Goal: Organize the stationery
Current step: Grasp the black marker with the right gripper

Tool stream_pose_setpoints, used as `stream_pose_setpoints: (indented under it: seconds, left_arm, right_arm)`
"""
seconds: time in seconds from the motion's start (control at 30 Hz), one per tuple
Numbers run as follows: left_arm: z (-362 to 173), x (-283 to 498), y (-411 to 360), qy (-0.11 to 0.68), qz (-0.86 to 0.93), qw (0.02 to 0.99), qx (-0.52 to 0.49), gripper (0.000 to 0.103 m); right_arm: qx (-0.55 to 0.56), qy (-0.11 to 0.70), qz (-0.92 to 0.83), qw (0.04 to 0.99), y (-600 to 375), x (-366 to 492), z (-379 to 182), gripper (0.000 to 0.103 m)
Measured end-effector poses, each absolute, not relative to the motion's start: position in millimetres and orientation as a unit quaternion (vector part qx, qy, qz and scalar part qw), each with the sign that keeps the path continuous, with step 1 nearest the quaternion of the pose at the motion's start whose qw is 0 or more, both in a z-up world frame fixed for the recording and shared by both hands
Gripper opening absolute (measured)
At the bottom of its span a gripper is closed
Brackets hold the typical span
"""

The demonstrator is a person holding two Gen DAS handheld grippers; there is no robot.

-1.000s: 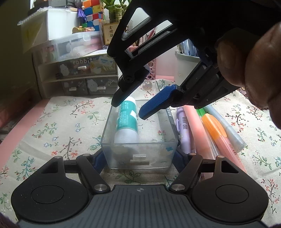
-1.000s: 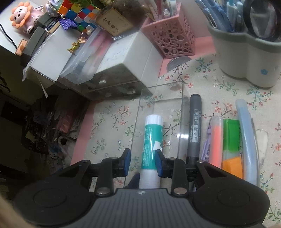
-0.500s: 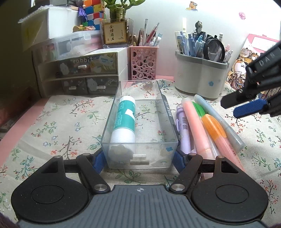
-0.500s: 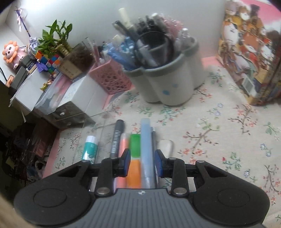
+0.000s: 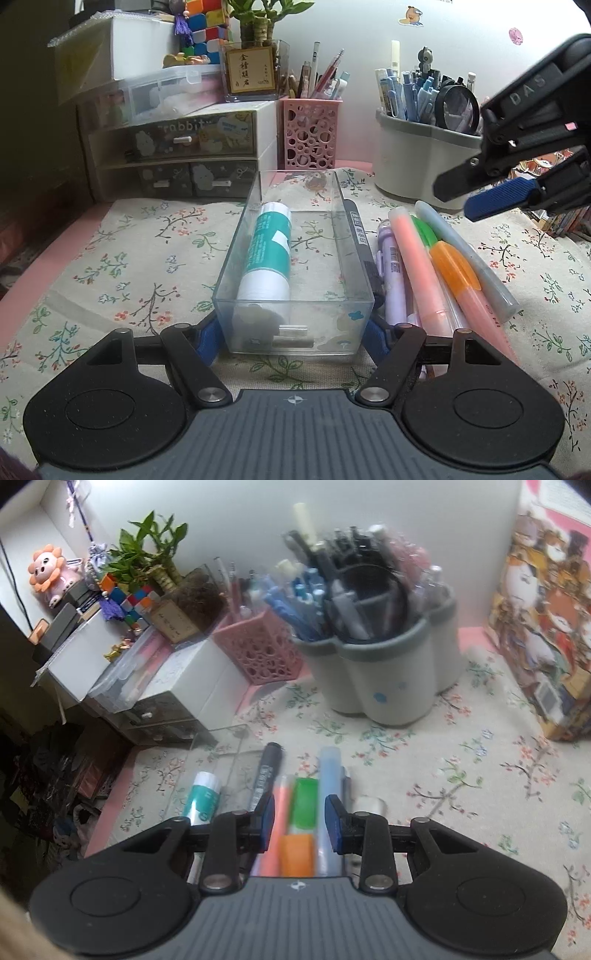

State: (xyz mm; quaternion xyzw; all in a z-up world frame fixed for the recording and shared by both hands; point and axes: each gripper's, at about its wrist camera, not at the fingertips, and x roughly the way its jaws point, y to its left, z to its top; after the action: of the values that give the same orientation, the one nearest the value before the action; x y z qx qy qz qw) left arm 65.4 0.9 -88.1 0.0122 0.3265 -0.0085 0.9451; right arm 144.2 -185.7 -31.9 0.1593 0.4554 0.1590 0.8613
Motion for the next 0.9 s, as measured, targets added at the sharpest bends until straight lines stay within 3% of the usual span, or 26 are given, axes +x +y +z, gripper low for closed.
stream_pose_setpoints:
  seconds: [0.4,0.9]
  left_arm:
    - [-87,59,8,0.328,0.0,0.945,-0.001,0.073]
    - [-87,59,9,0.326,0.009,0.945,-0.003,0.073]
  right_arm:
    - [0.031,0.502,0.189,0.843,-109,192,-62,0.009]
    - [-0.013,0.531,0.197,0.824,-92,203,-74,0.013]
